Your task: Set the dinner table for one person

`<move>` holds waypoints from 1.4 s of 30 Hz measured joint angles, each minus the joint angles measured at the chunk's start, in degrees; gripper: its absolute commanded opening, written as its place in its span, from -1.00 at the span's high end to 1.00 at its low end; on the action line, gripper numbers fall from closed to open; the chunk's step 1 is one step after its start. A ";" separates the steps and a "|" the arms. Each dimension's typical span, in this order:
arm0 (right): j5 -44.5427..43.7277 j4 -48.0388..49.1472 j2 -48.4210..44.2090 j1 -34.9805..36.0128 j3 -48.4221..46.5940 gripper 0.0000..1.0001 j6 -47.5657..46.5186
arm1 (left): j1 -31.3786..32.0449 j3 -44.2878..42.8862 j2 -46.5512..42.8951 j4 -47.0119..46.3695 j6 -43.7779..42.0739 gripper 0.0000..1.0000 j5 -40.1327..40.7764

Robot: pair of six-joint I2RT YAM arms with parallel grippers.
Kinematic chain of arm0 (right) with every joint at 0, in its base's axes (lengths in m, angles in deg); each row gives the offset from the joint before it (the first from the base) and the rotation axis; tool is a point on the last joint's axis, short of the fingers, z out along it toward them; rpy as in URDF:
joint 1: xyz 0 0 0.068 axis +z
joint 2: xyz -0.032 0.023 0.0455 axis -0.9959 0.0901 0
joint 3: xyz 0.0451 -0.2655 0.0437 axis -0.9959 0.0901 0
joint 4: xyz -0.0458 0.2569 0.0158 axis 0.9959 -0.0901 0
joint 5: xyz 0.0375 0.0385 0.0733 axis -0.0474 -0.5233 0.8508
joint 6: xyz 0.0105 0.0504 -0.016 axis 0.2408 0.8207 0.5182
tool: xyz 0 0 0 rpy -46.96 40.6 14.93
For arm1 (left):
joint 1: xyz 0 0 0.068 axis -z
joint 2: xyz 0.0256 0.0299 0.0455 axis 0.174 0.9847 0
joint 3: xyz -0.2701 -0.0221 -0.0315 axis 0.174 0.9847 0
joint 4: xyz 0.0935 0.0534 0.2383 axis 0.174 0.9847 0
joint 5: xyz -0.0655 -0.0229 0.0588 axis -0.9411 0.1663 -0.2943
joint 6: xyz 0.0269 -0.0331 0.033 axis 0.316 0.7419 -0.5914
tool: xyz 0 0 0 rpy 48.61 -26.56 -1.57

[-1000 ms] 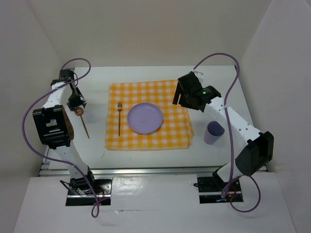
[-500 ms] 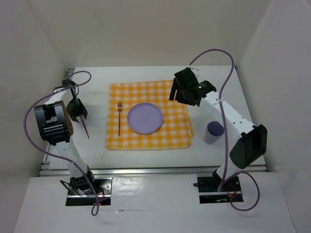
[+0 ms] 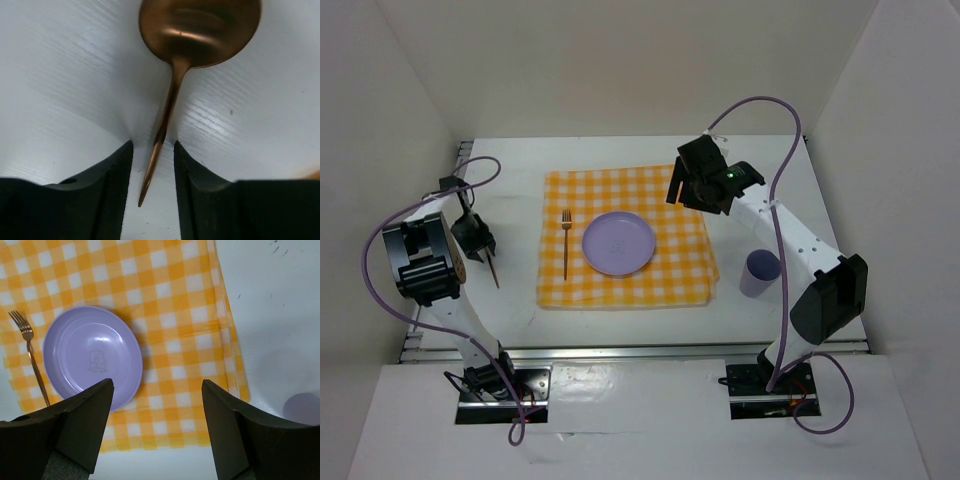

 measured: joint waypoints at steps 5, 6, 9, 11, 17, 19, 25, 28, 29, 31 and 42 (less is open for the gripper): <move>-0.04 -0.46 0.24 0.00 -0.50 -0.58 0.00 | -1.36 -1.60 1.81 0.94 -1.81 1.00 -6.14; -0.09 -0.50 0.26 0.00 -0.57 -0.58 0.00 | -1.97 -2.34 2.54 1.53 -2.60 1.00 -8.35; -0.46 -0.57 0.26 0.00 -0.59 -0.58 -0.17 | -3.85 -4.63 4.68 3.61 -3.19 1.00 -14.10; -0.68 -0.57 0.26 0.00 -0.59 -0.58 -0.37 | -5.22 -5.49 5.64 4.52 -3.28 1.00 -17.35; -0.28 -0.31 0.26 0.00 -0.55 -0.55 -0.83 | -5.60 -5.27 5.60 4.72 -5.99 1.00 -22.71; 0.70 1.11 0.00 0.02 0.26 -0.55 -1.44 | -4.96 -4.90 5.07 4.57 -7.23 1.00 -23.43; 8.11 9.92 -2.23 1.64 7.13 -0.55 -5.64 | -2.12 -4.39 -1.77 5.14 -9.77 1.00 -24.87; 12.15 14.62 -2.45 3.65 9.44 -0.55 -7.30 | -0.02 -5.40 -6.40 5.70 -10.75 1.00 -24.94; 13.55 16.28 -2.45 4.46 10.01 -0.52 -7.69 | 0.83 -6.12 -7.54 5.97 -10.86 1.00 -24.96; 16.57 19.71 -2.45 6.05 10.69 -0.50 -8.37 | 2.67 -7.85 -9.57 6.29 -11.28 1.00 -24.96; 31.06 43.56 6.05 16.61 7.21 -0.24 -8.87 | 16.26 -16.63 -16.81 8.20 -8.48 1.00 -26.86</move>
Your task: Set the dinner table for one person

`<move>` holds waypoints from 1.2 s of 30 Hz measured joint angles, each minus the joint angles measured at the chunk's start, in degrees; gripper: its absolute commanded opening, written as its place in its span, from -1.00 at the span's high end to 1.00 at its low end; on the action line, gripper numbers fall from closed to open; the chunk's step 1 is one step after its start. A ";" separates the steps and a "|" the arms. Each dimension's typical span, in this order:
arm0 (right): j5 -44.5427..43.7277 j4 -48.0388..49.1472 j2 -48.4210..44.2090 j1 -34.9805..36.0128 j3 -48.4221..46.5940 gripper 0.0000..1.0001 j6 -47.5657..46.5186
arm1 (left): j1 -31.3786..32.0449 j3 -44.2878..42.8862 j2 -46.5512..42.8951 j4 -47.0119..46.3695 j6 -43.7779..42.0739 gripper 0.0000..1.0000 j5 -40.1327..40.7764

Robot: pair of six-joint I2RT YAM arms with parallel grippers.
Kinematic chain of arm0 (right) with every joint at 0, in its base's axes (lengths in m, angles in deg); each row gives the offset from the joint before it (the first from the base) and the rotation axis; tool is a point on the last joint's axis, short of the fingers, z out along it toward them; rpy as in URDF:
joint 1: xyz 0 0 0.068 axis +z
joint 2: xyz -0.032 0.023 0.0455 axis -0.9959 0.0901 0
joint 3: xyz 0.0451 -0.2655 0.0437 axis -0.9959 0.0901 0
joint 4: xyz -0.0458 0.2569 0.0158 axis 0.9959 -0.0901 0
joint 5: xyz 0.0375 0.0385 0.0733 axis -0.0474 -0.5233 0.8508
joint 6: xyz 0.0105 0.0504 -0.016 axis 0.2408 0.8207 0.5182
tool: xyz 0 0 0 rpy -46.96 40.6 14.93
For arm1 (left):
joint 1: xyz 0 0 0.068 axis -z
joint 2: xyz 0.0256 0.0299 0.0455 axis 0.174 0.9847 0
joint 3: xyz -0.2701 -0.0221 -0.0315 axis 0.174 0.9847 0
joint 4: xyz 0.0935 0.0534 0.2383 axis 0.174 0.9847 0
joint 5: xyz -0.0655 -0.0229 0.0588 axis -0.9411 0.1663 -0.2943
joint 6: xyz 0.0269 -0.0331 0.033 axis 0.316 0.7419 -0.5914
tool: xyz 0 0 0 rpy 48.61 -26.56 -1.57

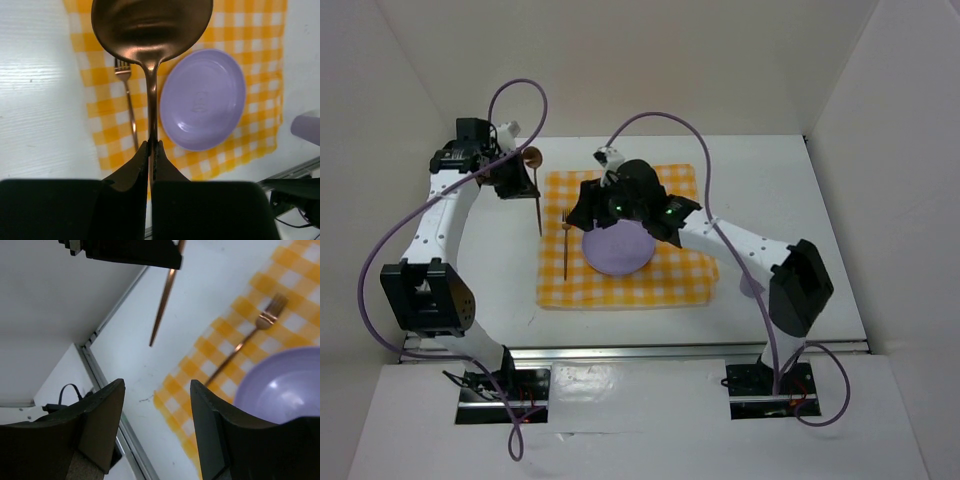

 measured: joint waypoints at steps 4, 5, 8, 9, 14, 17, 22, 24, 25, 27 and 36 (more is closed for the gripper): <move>2.84 4.00 6.82 2.08 -4.09 -0.22 0.59 | 2.51 -1.29 -1.42 -0.04 2.51 1.00 -0.61; 3.28 4.52 7.76 2.29 -4.35 -0.19 0.70 | 2.89 -1.29 -1.66 0.02 2.84 1.00 -0.68; 3.65 5.38 9.55 2.69 -4.46 -0.13 1.90 | 4.35 -0.57 -2.45 0.02 4.26 1.00 -0.79; 3.87 5.68 9.92 2.69 -4.50 -0.13 2.14 | 4.70 -0.20 -2.75 -0.02 4.48 1.00 -0.74; 4.37 7.96 11.89 2.69 -6.40 -0.08 3.61 | 7.10 0.70 -3.80 0.00 5.64 1.00 -0.09; 4.39 8.57 13.44 2.69 -8.22 0.01 4.24 | 7.65 0.96 -4.07 -0.07 5.81 1.00 -0.02; 4.13 8.44 15.76 2.69 -10.21 0.30 5.31 | 7.58 1.03 -4.07 -0.04 5.84 1.00 0.33; 3.80 8.35 16.24 2.69 -10.29 0.53 5.49 | 7.56 1.03 -4.07 -0.02 5.81 1.00 0.50; 3.67 8.26 16.37 2.69 -10.32 0.60 5.73 | 7.56 1.03 -4.07 0.00 5.81 1.00 0.57; 2.78 7.45 16.44 2.62 -10.36 0.84 6.21 | 7.50 1.03 -4.15 0.02 5.84 1.00 0.66; 2.25 6.25 16.44 1.99 -10.60 1.00 8.11 | 7.45 0.98 -4.81 0.02 4.94 0.00 0.57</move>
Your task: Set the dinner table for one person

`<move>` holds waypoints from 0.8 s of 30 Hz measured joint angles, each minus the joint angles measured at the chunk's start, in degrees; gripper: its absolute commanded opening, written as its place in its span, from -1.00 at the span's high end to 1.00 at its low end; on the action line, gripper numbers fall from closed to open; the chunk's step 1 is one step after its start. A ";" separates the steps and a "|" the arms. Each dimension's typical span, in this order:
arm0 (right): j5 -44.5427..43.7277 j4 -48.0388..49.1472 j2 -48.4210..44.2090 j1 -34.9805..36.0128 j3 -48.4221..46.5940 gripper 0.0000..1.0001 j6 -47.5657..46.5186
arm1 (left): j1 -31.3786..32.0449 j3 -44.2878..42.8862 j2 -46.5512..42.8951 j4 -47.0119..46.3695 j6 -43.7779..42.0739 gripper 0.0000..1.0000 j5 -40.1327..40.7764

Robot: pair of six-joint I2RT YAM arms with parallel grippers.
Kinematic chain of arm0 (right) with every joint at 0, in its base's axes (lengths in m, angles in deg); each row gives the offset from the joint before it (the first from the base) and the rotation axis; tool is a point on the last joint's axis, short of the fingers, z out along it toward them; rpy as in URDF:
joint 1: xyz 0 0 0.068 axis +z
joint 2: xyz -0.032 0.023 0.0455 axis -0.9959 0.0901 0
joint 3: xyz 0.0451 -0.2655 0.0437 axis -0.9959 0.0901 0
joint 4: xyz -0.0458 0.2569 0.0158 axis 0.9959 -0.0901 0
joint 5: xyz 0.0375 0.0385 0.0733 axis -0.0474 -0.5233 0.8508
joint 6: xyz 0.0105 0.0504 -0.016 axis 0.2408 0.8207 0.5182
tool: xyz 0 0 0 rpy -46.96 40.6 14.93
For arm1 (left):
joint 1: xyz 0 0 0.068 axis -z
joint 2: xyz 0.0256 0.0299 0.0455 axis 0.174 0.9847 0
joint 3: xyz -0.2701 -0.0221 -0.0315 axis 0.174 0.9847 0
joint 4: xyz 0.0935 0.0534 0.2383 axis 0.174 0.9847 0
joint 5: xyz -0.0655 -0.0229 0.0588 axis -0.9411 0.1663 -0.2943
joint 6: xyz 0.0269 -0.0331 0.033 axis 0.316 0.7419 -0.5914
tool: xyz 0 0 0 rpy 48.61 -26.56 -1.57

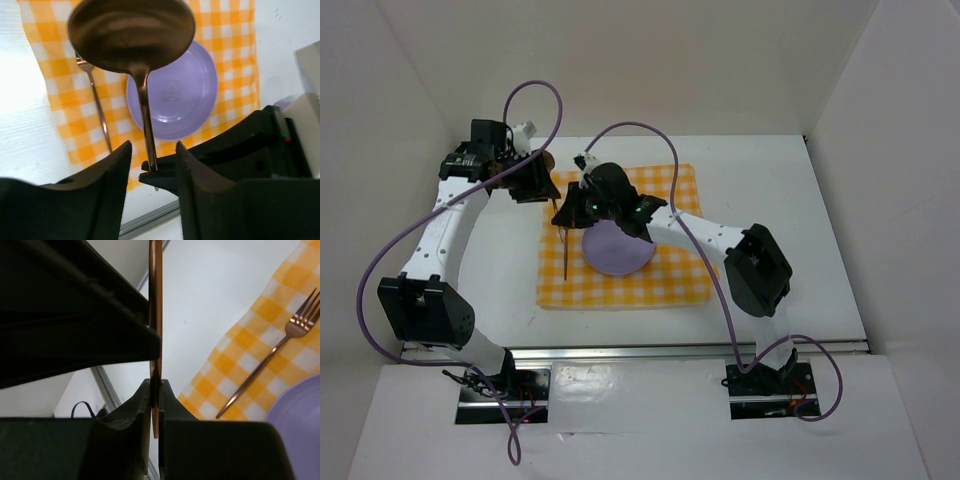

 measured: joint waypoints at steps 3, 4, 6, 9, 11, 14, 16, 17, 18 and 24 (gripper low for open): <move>1.16 -2.32 -1.25 -1.22 1.22 1.00 1.66 | 0.00 -1.38 0.02 1.09 -0.55 -0.20 -0.04; 1.64 -3.21 -2.36 -2.12 2.51 1.00 2.32 | 0.00 -2.05 0.02 1.33 -0.90 -0.20 0.00; 2.80 -4.52 -5.55 -4.72 6.23 1.00 3.74 | -0.20 -3.34 0.00 1.40 -1.03 -0.20 0.15; 3.72 -7.98 -11.69 -10.32 11.89 1.00 4.74 | -1.25 -3.39 -0.37 1.20 -1.11 -0.20 0.11; 3.89 -10.93 -15.56 -14.27 14.34 1.00 4.63 | -2.54 -2.40 -1.01 1.01 -1.18 -0.20 0.13; 5.68 -14.91 -21.33 -19.56 18.14 1.00 3.74 | -5.20 -0.90 -1.64 1.16 -1.46 -0.20 0.44; 7.89 -17.53 -24.76 -23.12 21.00 1.00 2.64 | -7.50 -0.15 -1.75 1.16 -2.21 -0.20 0.68; 9.29 -18.78 -26.08 -25.14 22.45 1.00 1.86 | -8.63 0.33 -1.81 1.11 -2.36 -0.18 0.76; 10.93 -19.78 -27.17 -27.10 23.93 1.00 0.96 | -9.62 0.81 -1.90 1.16 -2.40 -0.18 0.83; 19.28 -26.82 -24.41 -37.18 27.61 1.00 -5.14 | -13.51 2.62 -2.16 1.20 -2.62 -0.18 1.01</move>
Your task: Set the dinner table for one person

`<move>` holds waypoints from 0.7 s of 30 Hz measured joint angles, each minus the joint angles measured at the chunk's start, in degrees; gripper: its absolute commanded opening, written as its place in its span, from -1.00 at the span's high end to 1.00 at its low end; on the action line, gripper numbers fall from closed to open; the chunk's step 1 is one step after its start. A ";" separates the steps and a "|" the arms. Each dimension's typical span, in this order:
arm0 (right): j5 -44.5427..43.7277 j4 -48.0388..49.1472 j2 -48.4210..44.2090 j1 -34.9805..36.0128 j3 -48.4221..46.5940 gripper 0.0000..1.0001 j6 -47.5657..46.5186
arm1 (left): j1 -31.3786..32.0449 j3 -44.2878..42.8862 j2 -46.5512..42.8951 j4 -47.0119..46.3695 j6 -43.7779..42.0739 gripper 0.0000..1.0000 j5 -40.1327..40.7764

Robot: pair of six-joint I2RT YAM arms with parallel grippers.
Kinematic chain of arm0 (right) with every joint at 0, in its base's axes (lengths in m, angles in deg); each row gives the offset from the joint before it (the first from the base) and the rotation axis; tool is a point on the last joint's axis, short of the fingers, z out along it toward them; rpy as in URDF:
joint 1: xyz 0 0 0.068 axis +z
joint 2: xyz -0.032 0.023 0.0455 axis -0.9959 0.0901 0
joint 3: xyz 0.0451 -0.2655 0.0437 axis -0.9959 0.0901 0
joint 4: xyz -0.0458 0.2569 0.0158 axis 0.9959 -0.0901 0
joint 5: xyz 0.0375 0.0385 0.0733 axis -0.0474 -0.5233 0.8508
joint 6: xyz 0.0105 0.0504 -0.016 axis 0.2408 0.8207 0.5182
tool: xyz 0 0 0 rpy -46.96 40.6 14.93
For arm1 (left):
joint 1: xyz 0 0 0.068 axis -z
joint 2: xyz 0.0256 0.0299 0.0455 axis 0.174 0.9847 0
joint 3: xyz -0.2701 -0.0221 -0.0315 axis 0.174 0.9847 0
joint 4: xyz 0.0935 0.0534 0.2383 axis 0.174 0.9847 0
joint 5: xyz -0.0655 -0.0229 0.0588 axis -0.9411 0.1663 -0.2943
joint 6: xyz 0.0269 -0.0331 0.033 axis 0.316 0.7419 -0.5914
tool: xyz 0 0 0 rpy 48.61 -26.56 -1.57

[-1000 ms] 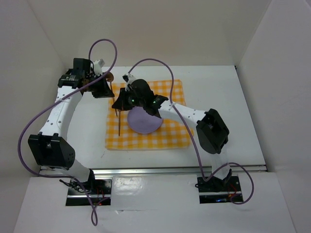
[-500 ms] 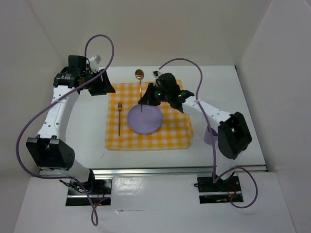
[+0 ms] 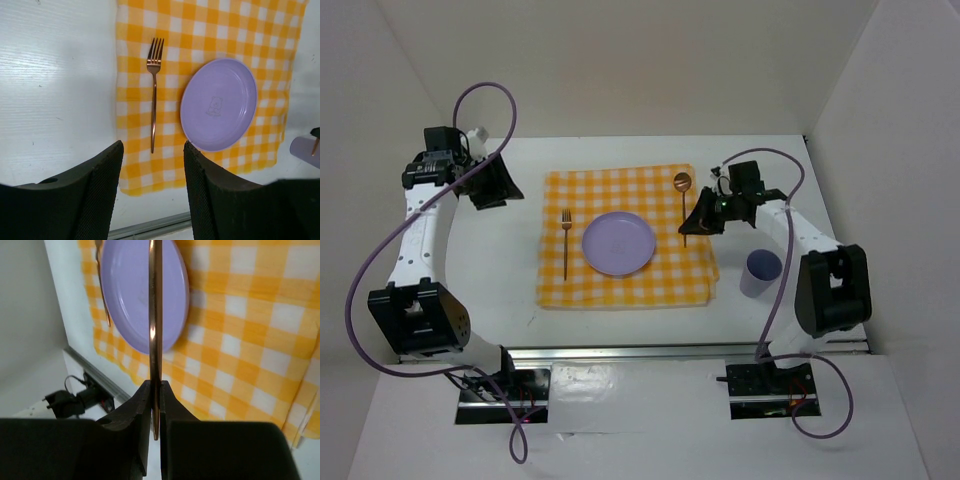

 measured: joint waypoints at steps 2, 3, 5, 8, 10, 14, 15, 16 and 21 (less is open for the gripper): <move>1.99 -0.90 2.99 -0.42 -0.02 1.00 -1.73 | -0.11 0.28 -0.07 -0.02 -0.02 -0.18 -0.07; 3.04 -1.14 4.83 -0.26 -0.04 1.00 -2.56 | -0.13 0.37 -0.09 0.04 -0.04 -0.18 -0.26; 4.24 -1.79 8.52 0.09 -0.04 1.00 -3.82 | -0.13 0.52 -0.15 0.00 -0.07 -0.18 -0.79; 6.03 -2.23 12.48 0.11 -0.04 1.00 -4.26 | -0.13 0.74 -0.46 0.02 -0.09 -0.15 -1.25; 6.58 -2.10 13.86 0.11 -0.04 1.00 -4.09 | -0.13 0.74 -0.63 0.00 -0.11 -0.15 -1.27; 7.52 -1.84 15.56 0.11 -1.40 1.00 -3.89 | -0.28 0.74 -0.81 0.00 -0.15 -0.15 -1.31; 7.76 -1.70 16.24 0.11 -2.16 1.00 -3.89 | -0.42 0.76 -0.83 0.00 -0.15 -0.15 -1.33; 7.96 -1.38 17.03 0.11 -2.95 1.00 -3.80 | -0.52 0.83 -0.87 -0.04 -0.15 -0.15 -1.33; 8.55 -0.15 18.62 0.11 -3.78 1.00 -2.71 | -0.66 1.09 -1.07 0.02 -0.15 -0.15 -1.31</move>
